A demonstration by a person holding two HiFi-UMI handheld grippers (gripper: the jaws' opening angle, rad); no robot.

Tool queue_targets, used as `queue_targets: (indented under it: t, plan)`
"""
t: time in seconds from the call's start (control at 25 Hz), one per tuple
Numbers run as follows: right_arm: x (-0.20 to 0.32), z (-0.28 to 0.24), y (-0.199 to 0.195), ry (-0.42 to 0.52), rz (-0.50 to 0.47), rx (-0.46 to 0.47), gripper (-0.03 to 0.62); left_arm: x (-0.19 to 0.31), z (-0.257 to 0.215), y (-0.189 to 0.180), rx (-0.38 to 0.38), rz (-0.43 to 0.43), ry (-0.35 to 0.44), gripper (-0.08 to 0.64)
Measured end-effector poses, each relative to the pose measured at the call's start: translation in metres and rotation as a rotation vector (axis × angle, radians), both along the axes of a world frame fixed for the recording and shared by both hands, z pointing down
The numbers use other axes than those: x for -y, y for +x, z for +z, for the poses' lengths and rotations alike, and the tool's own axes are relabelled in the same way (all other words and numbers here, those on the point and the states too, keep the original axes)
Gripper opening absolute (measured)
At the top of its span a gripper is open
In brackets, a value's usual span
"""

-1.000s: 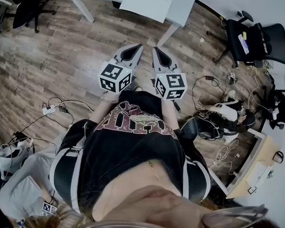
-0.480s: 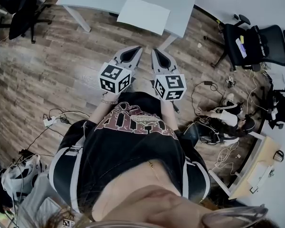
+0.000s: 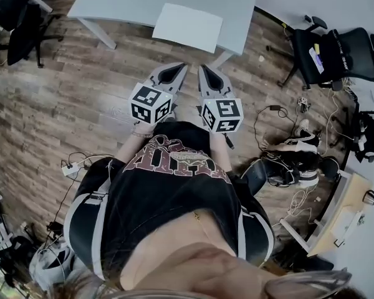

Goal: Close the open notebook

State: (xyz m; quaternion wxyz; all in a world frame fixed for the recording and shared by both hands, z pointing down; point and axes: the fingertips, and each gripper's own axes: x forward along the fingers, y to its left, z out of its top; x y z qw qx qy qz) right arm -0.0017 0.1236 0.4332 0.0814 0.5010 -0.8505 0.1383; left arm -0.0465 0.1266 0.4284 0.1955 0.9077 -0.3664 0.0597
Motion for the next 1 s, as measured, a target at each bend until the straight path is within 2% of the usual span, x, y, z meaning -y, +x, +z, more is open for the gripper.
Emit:
queue_targets:
  t: [0.56,1.0]
  plan:
    - [0.021,0.002,-0.009,-0.018,0.017,-0.003,0.018,0.018,0.001,-0.017,-0.006,-0.006,-0.014,0.046]
    - [0.052,0.005,0.004,-0.031,-0.020,0.008,0.020,0.047,0.006,-0.002,0.002,-0.031,-0.035,0.046]
